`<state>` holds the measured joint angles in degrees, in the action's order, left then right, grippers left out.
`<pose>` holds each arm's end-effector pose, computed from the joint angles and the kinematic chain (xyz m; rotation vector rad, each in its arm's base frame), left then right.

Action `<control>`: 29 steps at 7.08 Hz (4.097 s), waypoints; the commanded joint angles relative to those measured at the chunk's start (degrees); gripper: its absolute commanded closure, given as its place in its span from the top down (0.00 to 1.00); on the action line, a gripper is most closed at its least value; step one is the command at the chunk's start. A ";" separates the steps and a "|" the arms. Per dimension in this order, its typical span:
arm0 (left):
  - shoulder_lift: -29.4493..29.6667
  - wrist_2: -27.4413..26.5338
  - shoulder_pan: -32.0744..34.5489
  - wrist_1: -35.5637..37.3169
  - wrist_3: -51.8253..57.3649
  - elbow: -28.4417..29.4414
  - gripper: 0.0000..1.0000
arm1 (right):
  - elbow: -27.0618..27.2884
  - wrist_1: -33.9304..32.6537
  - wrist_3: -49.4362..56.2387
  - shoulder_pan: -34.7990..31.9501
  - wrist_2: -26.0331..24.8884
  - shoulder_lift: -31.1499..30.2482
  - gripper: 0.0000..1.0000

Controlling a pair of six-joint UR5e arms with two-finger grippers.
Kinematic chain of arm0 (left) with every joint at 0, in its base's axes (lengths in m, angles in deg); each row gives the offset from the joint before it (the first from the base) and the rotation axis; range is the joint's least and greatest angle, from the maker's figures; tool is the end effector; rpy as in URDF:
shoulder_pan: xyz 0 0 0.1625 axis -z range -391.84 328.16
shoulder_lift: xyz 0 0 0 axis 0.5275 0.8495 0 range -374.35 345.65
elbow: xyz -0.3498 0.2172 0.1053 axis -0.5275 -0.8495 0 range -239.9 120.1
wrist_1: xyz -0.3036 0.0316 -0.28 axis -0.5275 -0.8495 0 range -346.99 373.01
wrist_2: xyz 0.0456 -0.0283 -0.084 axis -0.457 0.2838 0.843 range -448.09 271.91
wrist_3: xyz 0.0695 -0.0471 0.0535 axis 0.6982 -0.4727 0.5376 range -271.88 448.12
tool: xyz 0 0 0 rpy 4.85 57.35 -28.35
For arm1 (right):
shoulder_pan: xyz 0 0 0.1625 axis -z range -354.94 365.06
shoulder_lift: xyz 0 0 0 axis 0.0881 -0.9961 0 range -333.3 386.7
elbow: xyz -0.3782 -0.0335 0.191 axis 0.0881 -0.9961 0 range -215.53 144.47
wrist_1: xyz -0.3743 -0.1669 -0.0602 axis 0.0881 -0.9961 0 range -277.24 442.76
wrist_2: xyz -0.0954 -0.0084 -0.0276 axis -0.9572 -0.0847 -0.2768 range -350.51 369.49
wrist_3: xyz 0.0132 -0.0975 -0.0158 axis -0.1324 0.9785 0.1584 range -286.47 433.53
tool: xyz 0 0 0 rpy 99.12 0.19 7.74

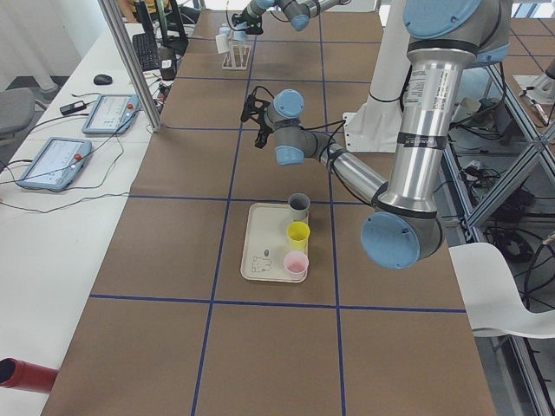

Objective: Transfer IKEA cup to right arm and place on rack

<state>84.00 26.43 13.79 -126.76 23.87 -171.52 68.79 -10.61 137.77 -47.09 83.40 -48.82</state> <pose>0.2898 -0.4278 0.3052 0.5070 1.3136 0.0101 -0.2295 -0.5575 0.4287 0.4145 0.4180 -1.6751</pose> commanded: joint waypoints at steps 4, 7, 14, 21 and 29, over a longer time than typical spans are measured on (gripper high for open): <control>0.00 0.00 -0.01 -0.06 -0.09 0.00 1.00 | -0.26 0.73 0.09 1.08 -1.57 0.20 0.94; -2.35 0.17 0.17 -0.07 0.52 -1.22 1.00 | 0.62 0.73 -1.04 0.99 -1.49 1.78 0.98; -22.82 0.00 12.27 -1.03 39.74 -1.32 1.00 | 11.94 1.00 -49.82 1.51 22.20 2.14 0.99; -31.47 0.26 16.08 -36.45 41.42 24.96 1.00 | 12.93 17.96 -80.94 10.83 27.87 2.05 0.99; -31.38 3.16 12.56 -36.36 41.66 25.93 0.96 | 12.31 17.87 -80.24 10.75 27.34 1.70 0.99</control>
<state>52.67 29.47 26.91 -163.05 65.49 -145.66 81.11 7.30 57.25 -36.26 110.86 -47.01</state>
